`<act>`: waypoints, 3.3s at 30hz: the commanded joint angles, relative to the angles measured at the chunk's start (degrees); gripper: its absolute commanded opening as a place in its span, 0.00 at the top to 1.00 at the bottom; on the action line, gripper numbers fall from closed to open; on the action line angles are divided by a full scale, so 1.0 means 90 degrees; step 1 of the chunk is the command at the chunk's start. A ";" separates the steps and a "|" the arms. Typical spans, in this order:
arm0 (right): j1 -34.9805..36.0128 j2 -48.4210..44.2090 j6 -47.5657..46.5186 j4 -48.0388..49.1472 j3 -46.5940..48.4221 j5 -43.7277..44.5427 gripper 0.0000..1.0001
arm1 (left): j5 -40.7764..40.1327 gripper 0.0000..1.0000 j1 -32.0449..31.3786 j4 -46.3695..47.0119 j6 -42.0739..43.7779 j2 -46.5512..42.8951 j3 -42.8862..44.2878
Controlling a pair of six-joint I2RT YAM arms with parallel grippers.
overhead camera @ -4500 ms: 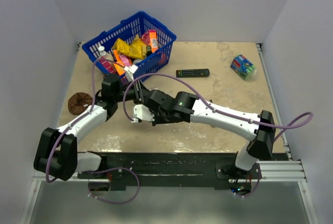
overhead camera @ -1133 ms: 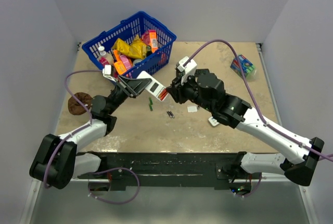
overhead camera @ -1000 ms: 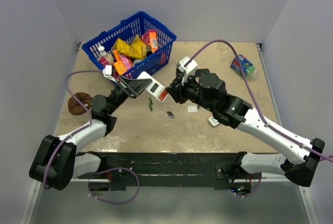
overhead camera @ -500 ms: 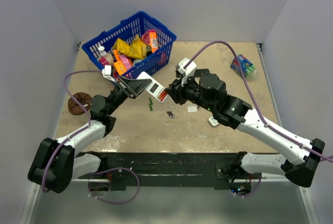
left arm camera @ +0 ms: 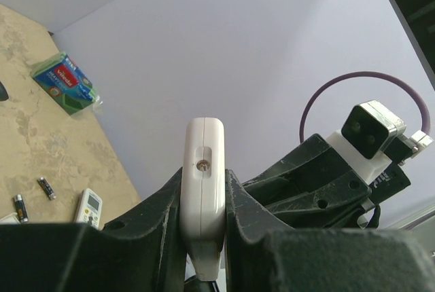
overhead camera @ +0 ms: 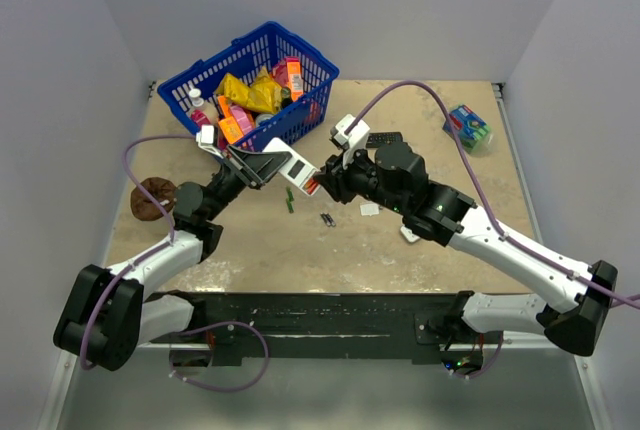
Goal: Load the batteries into the remote control
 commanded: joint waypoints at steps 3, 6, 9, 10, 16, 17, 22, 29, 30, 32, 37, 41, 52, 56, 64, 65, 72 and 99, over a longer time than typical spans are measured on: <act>-0.0024 0.0024 -0.0052 0.0236 -0.0028 -0.0149 0.73 | 0.0007 1.00 -0.0030 0.0504 0.0088 -0.0009 0.0379; -0.0024 0.0063 -0.0101 0.0226 0.0011 -0.0149 0.76 | 0.0036 1.00 -0.0030 0.0601 0.0058 0.0050 0.0428; -0.0024 0.0141 -0.0159 0.0168 0.0040 -0.0412 0.79 | 0.0085 1.00 -0.0030 0.0679 0.0058 0.0118 0.0467; -0.0034 0.0160 -0.0169 0.0139 0.0069 -0.0461 0.80 | 0.0094 1.00 -0.0030 0.0747 0.0049 0.0128 0.0487; -0.0024 0.0346 -0.0208 -0.0008 0.0109 -0.0706 0.87 | 0.0065 1.00 -0.0030 0.0991 0.0039 0.0167 0.0506; -0.0024 0.0356 -0.0189 -0.0018 0.0108 -0.0725 0.88 | 0.0065 1.00 -0.0030 0.1021 0.0039 0.0158 0.0516; -0.0024 0.0434 -0.0160 -0.0096 0.0050 -0.0843 0.90 | -0.0119 1.00 -0.0030 0.1275 -0.0020 0.0158 0.0477; -0.0014 0.0610 0.0035 -0.0057 -0.0155 -0.0970 0.96 | -0.0325 1.00 -0.0030 0.1968 -0.0225 0.0333 0.0526; -0.0024 0.0629 0.0074 -0.0018 -0.0233 -0.0970 0.96 | -0.0316 1.00 -0.0030 0.2036 -0.0254 0.0392 0.0584; -0.0014 0.0687 0.0153 0.0050 -0.0292 -0.0892 1.00 | -0.0354 1.00 -0.0040 0.2212 -0.0264 0.0411 0.0594; -0.0034 0.0785 0.0299 0.0011 -0.0467 -0.0589 1.00 | -0.0413 1.00 -0.0050 0.2418 -0.0283 0.0402 0.0653; -0.0024 0.0854 0.0377 -0.0115 -0.0546 -0.0267 1.00 | -0.0443 1.00 -0.0050 0.2486 -0.0293 0.0363 0.0672; -0.0014 0.0893 -0.0226 -0.0398 -0.0624 0.0406 1.00 | -0.0413 1.00 -0.0040 0.2418 -0.0381 0.0236 0.0780; 0.0005 0.0825 -0.0784 -0.0555 -0.0682 0.0642 0.99 | -0.0394 1.00 -0.0050 0.1932 -0.0216 0.0119 0.0799; -0.0004 0.0483 -0.0834 -0.0955 0.0135 0.0143 0.81 | 0.0065 1.00 -0.0040 -0.0345 0.1707 -0.0301 0.1053; -0.0004 0.0463 -0.0804 -0.1013 0.0254 0.0231 0.80 | 0.0075 1.00 -0.0030 -0.0694 0.1989 -0.0330 0.1063; -0.0677 0.0239 -0.0199 -0.1268 0.0938 -0.0993 0.58 | 0.0426 1.00 0.0019 -0.1195 0.2519 -0.0291 0.1063; -0.1928 0.0707 0.0973 0.0343 0.0118 -0.4915 0.40 | 0.1335 1.00 0.0038 -0.1059 0.2510 -0.0663 0.1444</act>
